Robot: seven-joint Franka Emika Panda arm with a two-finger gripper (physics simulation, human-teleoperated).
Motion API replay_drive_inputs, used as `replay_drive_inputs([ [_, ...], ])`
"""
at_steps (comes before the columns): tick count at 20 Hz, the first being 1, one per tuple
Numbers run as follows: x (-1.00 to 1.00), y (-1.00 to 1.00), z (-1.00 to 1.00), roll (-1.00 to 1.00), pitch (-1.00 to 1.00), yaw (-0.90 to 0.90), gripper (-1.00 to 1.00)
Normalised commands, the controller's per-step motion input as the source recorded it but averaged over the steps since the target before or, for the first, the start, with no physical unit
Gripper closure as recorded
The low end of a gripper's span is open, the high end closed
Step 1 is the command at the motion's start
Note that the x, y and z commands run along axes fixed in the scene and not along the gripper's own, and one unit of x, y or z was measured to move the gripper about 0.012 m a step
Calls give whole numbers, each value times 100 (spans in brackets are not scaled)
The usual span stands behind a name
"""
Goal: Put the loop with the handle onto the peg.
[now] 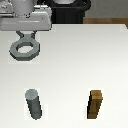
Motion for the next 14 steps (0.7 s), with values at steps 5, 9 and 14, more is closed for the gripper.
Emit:
replay_drive_inputs([
  [5,20,40,0,0,0,0,100],
  [9,100,0,0,0,0,0,100],
  [14,60,0,27,0,0,0,100],
])
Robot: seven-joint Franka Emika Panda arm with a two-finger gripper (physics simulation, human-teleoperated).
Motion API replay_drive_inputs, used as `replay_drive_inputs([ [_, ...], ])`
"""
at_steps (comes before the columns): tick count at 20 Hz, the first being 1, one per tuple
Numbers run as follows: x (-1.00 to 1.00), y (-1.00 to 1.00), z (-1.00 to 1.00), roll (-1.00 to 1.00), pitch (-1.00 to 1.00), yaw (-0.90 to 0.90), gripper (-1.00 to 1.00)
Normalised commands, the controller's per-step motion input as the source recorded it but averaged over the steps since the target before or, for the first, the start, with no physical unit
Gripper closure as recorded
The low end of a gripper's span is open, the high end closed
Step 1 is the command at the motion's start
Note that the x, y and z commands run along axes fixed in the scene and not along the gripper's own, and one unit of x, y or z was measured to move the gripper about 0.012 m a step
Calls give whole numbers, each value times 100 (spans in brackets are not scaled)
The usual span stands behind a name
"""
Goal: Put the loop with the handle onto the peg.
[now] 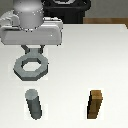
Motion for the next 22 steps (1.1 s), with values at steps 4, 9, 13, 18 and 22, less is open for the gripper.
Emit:
replay_drive_inputs([
  [4,0,0,0,0,0,0,100],
  [9,80,0,0,0,0,0,100],
  [13,0,0,-25,0,0,0,100],
  [18,20,0,0,0,0,0,100],
  [22,0,0,-75,0,0,0,100],
])
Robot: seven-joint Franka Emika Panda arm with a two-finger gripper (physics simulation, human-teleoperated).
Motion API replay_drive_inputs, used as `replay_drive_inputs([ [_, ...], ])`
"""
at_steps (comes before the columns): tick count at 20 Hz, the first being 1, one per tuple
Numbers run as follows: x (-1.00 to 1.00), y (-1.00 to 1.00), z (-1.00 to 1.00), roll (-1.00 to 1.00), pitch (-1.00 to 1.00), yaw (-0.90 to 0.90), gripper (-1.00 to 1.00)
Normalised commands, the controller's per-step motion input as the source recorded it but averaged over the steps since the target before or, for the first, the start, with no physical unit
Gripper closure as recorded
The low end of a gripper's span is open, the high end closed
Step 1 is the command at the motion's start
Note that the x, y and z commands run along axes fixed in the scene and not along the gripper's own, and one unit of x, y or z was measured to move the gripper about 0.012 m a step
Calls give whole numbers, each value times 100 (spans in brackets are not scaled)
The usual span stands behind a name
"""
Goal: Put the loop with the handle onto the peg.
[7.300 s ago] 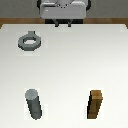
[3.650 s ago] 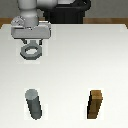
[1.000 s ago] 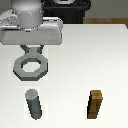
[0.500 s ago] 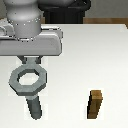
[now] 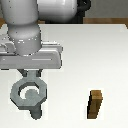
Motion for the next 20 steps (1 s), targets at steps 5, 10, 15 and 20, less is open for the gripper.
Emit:
replay_drive_inputs([
  [5,-20,0,-80,0,0,0,100],
  [10,0,0,0,0,0,0,-100],
  [15,0,0,0,0,0,0,-100],
  [20,0,0,0,0,0,0,-100],
])
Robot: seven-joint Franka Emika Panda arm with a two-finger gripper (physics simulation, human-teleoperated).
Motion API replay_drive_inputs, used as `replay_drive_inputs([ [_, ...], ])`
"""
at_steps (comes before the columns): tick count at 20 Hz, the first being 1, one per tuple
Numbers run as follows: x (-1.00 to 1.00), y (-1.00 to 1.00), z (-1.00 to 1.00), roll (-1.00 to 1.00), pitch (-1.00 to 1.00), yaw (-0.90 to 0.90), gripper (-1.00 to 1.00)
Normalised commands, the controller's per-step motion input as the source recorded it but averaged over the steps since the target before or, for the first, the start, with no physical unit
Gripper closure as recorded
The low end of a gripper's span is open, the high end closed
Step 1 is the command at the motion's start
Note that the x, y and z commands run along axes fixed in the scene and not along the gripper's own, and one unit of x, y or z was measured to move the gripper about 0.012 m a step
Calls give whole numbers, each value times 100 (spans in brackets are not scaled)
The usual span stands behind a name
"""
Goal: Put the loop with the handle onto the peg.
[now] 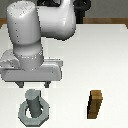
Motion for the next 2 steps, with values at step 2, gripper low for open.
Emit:
replay_drive_inputs([
  [2,0,0,0,0,0,0,-100],
])
